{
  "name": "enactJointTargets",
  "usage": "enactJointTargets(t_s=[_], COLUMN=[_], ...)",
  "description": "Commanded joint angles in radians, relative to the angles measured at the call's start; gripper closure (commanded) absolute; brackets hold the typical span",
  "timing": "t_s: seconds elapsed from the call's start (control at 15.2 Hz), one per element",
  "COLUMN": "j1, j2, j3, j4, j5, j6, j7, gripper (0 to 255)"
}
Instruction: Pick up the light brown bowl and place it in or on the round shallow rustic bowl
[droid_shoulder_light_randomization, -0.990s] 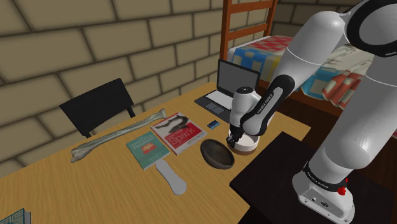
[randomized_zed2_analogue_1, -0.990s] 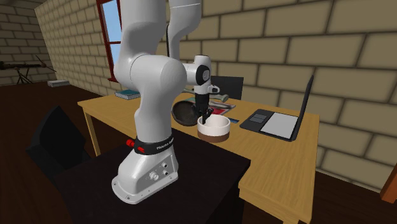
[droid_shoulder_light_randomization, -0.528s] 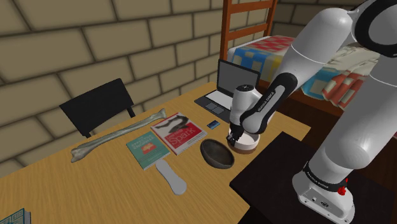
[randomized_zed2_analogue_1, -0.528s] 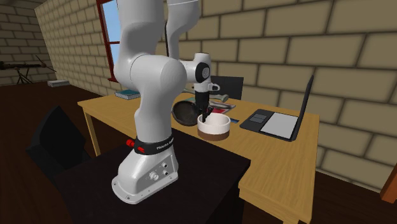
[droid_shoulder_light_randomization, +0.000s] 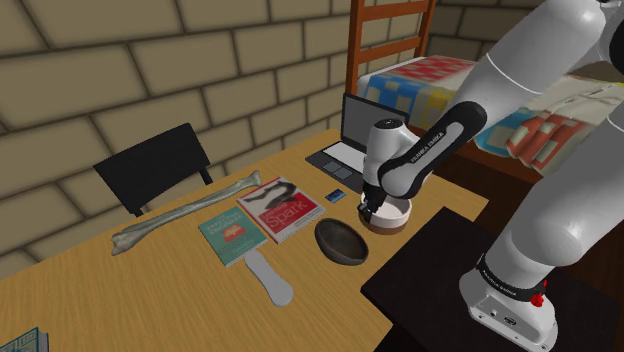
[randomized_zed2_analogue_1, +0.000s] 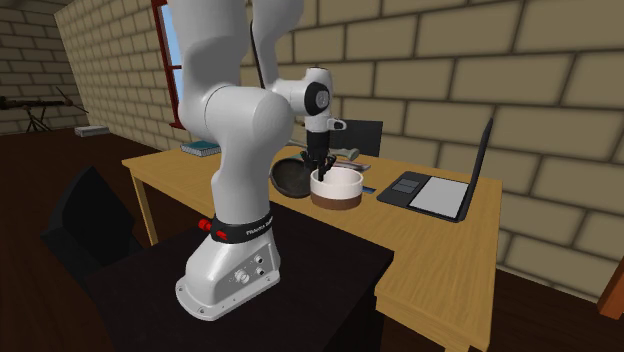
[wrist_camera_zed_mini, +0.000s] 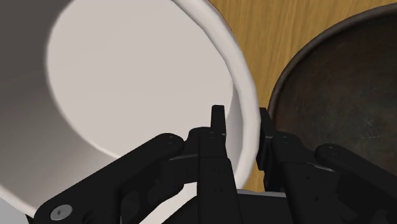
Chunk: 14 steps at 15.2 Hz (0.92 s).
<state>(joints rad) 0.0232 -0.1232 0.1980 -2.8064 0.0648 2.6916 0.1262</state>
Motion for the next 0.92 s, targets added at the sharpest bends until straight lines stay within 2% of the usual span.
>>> enactJointTargets(t_s=[0.0, 0.86], j1=[0.005, 0.019], j2=[-0.039, -0.235], j3=[-0.001, -0.018], j4=[0.003, 0.048], j5=[0.011, 0.036], j6=[-0.042, -0.282], j7=[-0.006, -0.026], gripper=[255, 255])
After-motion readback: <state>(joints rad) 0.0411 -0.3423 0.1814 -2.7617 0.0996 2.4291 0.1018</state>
